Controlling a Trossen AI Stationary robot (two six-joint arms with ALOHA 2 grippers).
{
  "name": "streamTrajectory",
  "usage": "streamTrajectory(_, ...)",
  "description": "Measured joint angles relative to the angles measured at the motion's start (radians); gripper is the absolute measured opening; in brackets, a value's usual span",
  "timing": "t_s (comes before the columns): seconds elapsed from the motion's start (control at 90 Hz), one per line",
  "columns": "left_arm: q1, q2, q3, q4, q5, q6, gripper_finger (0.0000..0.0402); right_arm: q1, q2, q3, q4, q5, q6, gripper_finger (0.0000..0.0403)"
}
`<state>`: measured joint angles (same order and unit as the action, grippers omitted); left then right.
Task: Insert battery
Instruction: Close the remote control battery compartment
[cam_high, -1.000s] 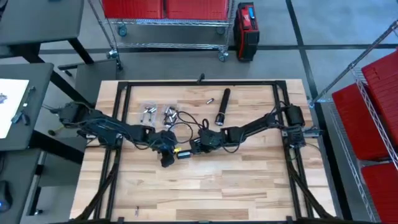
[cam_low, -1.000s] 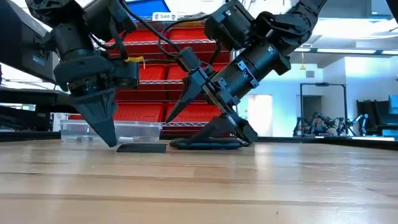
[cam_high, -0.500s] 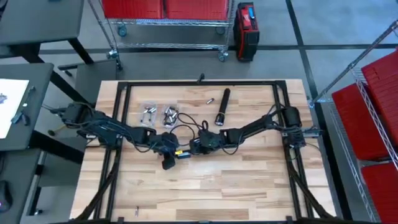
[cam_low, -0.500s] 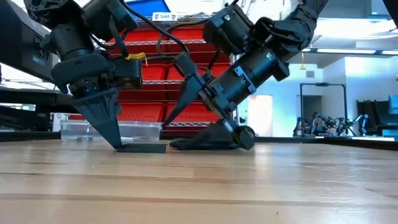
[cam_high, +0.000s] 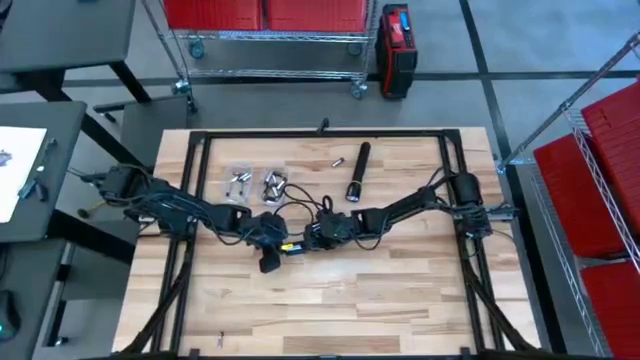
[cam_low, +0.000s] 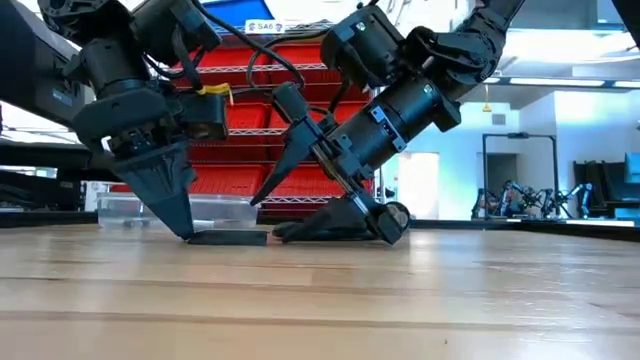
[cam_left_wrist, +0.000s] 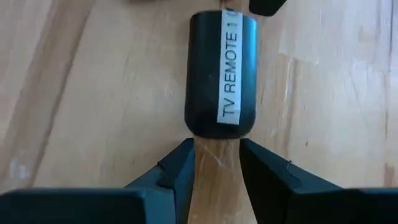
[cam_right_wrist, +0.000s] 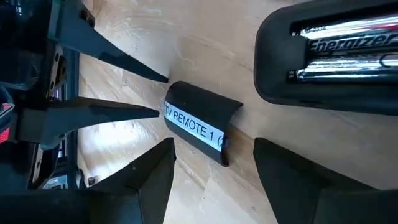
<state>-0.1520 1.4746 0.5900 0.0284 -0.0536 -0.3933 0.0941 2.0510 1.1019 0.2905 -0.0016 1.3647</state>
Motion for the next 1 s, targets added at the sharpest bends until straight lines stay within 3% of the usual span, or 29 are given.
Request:
streamTrajectory(0.422, 0.0, 0.0, 0.0, 0.049, -0.031, 0.06, 0.0107, 0.005, 0.0, 0.0, 0.001, 0.009, 0.001, 0.0211)
streamTrajectory(0.689, -0.026, -0.018, 0.047, -0.165, -0.033, 0.037, 0.0107, 0.013, 0.0, 0.0, 0.0, 0.01, -0.003, 0.0211)
streamTrajectory(0.756, -0.041, -0.008, 0.033, -0.148, -0.039, 0.035, 0.0105, 0.017, 0.0, 0.0, 0.0, 0.01, -0.003, 0.0211)
streamTrajectory(1.0, -0.051, 0.058, 0.027, -0.035, -0.052, 0.032, 0.0032, 0.016, 0.0, 0.0, -0.001, 0.036, -0.003, 0.0211)
